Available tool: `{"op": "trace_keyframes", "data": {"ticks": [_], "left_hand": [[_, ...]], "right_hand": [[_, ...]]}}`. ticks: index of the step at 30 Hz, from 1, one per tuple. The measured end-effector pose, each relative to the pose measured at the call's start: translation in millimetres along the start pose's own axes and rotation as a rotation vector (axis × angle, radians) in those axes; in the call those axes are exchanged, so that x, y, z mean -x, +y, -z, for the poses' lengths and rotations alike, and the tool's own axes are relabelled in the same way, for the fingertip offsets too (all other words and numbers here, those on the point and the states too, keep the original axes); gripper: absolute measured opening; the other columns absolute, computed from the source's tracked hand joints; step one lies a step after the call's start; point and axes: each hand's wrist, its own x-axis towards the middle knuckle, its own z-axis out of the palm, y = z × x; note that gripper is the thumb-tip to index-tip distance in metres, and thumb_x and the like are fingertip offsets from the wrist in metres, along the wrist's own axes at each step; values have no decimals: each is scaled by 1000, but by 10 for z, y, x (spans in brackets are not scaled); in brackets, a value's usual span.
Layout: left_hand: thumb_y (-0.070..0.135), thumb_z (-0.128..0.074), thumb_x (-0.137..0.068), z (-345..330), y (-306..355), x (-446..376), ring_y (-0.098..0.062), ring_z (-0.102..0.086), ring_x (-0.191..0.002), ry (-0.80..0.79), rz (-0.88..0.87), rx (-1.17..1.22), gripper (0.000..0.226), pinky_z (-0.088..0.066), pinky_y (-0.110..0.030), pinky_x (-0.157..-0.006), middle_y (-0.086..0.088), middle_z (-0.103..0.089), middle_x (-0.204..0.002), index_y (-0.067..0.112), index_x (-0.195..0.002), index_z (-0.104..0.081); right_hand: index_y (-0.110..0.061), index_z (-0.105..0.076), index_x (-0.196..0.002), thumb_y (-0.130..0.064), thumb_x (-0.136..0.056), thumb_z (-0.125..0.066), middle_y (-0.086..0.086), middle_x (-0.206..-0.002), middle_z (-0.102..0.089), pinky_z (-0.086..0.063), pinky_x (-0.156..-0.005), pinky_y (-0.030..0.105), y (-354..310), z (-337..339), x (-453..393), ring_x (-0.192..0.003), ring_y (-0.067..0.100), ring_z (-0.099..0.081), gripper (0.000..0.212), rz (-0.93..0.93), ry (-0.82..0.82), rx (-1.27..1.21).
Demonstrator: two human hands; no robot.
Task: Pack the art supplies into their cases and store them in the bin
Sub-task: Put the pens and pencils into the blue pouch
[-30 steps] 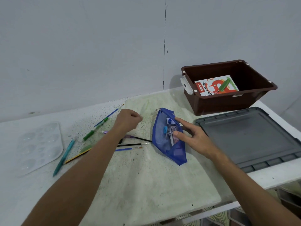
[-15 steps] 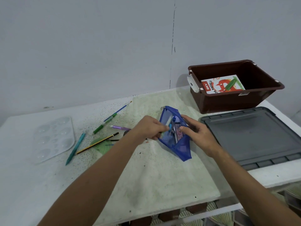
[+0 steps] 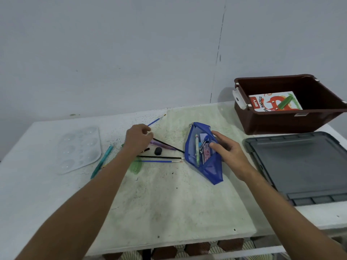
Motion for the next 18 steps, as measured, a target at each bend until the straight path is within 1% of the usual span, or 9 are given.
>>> {"op": "trace_keyframes", "data": {"ticks": [3,5,8,10,12,14,16,18], "left_hand": [[20,-66,-85,134,-292,-106,-21,-58,-101,45,15,-118,25,-37,-24,-85,-9,-65,-108,12,-109,-68],[22,-67,-85,190,-446,-147,-24,-57,-105,26,49,-178,32,-37,-27,-87,-11,-62,-113,13,-115,-66],[24,-66,-85,223,-624,-163,-27,-57,-108,-40,100,-265,37,-43,-33,-91,-11,-62,-118,12,-120,-64],[25,-64,-86,218,-686,-142,-27,-58,-100,-70,110,-310,32,-46,-33,-85,-11,-65,-112,10,-114,-67],[22,-62,-87,215,-672,-100,-26,-59,-91,-72,91,-315,23,-49,-33,-79,-11,-68,-100,7,-102,-71],[17,-61,-87,217,-612,-49,-25,-59,-84,-62,85,-288,15,-49,-32,-74,-12,-69,-92,6,-90,-71],[14,-61,-86,221,-553,12,-20,-54,-78,-31,72,-237,14,-43,-27,-70,-7,-65,-83,6,-89,-72],[14,-62,-86,227,-476,100,-17,-54,-79,20,42,-168,17,-39,-24,-73,-3,-61,-81,5,-95,-73]], "right_hand": [[-30,-51,-134,-24,-90,-62,-5,-126,-58,-59,-78,30,-7,-83,-48,-110,13,-59,45,-5,-11,12],[-28,-51,-135,-25,-89,-63,-5,-128,-58,-59,-80,32,-9,-130,-70,-111,14,-59,47,-5,-14,15],[-27,-50,-137,-26,-89,-62,-7,-127,-57,-59,-80,32,-24,-182,-85,-110,12,-59,50,-10,-14,21],[-27,-50,-137,-26,-89,-62,-10,-124,-57,-59,-79,30,-38,-204,-82,-108,11,-59,50,-15,-15,20],[-27,-50,-137,-26,-89,-62,-12,-121,-58,-59,-77,29,-46,-218,-75,-107,11,-59,49,-15,-15,27],[-27,-50,-137,-26,-89,-62,-11,-121,-58,-59,-76,28,-49,-223,-66,-106,10,-59,50,-18,-10,27],[-26,-50,-137,-27,-88,-62,-7,-124,-58,-59,-79,32,-47,-222,-60,-108,11,-59,50,-18,-3,23],[-26,-49,-138,-27,-89,-62,-6,-125,-58,-59,-81,33,-44,-215,-51,-108,11,-59,50,-17,7,40]]}}
